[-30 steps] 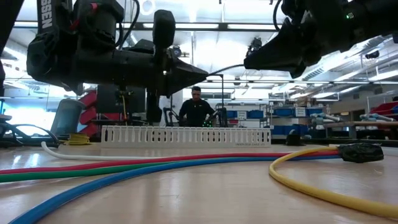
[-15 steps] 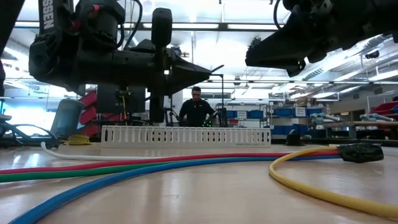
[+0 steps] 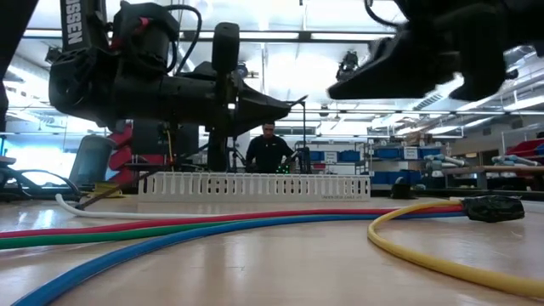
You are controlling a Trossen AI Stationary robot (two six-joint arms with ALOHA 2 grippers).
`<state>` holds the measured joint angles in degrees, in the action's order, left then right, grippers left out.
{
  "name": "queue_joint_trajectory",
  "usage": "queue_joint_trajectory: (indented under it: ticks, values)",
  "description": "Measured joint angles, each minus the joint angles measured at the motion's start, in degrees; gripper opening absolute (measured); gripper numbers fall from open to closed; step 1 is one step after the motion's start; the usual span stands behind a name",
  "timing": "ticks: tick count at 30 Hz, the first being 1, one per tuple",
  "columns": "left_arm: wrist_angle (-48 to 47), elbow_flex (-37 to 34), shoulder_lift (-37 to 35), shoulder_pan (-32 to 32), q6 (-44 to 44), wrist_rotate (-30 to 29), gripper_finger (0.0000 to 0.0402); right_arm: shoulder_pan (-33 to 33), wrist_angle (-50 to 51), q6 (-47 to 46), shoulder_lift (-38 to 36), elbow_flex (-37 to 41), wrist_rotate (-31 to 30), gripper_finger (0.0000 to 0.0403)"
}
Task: Ziptie cables
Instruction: Insert zip tie on the cable wire
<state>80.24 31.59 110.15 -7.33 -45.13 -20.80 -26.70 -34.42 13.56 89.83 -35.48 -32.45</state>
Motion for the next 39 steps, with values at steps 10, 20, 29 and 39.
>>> queue_joint_trajectory:
  ticks: [10,20,29,39]
  values:
    - [-2.0,0.0,0.0,2.2,-3.5,-0.1,0.0,0.3,17.4,12.6,15.8,-17.5,-17.7,0.0052]
    - [-4.1,0.0,0.0,4.5,-4.9,-0.4,0.0,0.3,13.7,27.3,27.5,-24.9,-23.9,0.0052]
    - [-5.5,0.0,0.0,6.2,-10.4,-0.4,0.0,2.6,9.8,34.9,32.5,-30.6,-23.3,0.0052]
    - [-5.0,0.0,0.0,6.2,-15.8,-0.3,0.0,5.2,8.8,37.5,33.0,-32.2,-19.2,0.0052]
